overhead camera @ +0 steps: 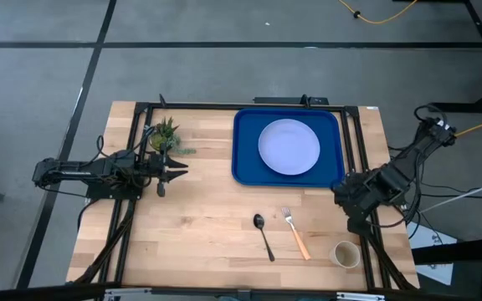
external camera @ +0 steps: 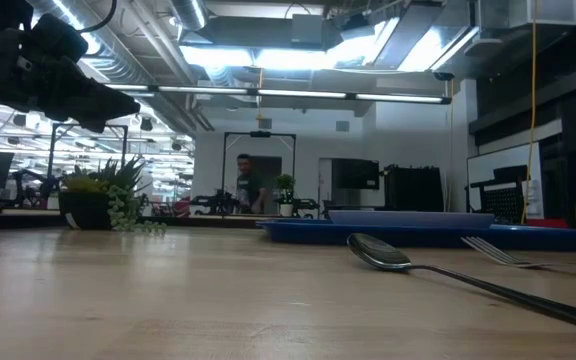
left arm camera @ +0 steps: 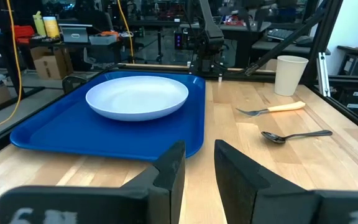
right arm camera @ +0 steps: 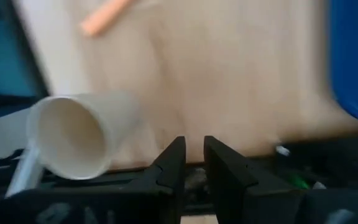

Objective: Pick and place plate/cup/fork/spoon on tray
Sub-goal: Put the gray cup to the top right of the purple plate on the blue serving tray

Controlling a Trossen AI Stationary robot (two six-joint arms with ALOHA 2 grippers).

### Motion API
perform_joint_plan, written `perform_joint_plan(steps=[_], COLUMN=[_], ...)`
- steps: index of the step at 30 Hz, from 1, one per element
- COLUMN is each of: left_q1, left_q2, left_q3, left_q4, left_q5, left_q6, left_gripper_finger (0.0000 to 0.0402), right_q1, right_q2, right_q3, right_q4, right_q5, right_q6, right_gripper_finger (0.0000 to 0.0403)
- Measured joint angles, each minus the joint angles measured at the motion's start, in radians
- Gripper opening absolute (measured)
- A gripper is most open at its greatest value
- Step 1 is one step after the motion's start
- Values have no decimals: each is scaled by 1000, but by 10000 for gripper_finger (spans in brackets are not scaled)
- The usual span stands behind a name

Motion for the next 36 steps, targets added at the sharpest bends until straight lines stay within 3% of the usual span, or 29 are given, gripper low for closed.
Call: perform_joint_plan(steps=[7, 14, 20, 30, 36], left_q1=[0, 0, 0, 0, 0], left_q2=[0, 0, 0, 0, 0], left_q3=[0, 0, 0, 0, 0], left_q4=[0, 0, 0, 0, 0], left_q5=[0, 0, 0, 0, 0], left_q6=[0, 0, 0, 0, 0], left_gripper_finger=[79, 79, 79, 79, 79], right_q1=[72, 124, 137, 136, 143], right_q2=[15, 73, 119, 137, 137], right_q3=[-49, -104, -108, -108, -108], right_q4=[217, 280, 370, 421, 398], right_q5=[-52, -95, -98, -63, -85], right_q6=[-85, 58, 55, -22, 16], right_gripper_finger=[65, 65, 65, 65, 65])
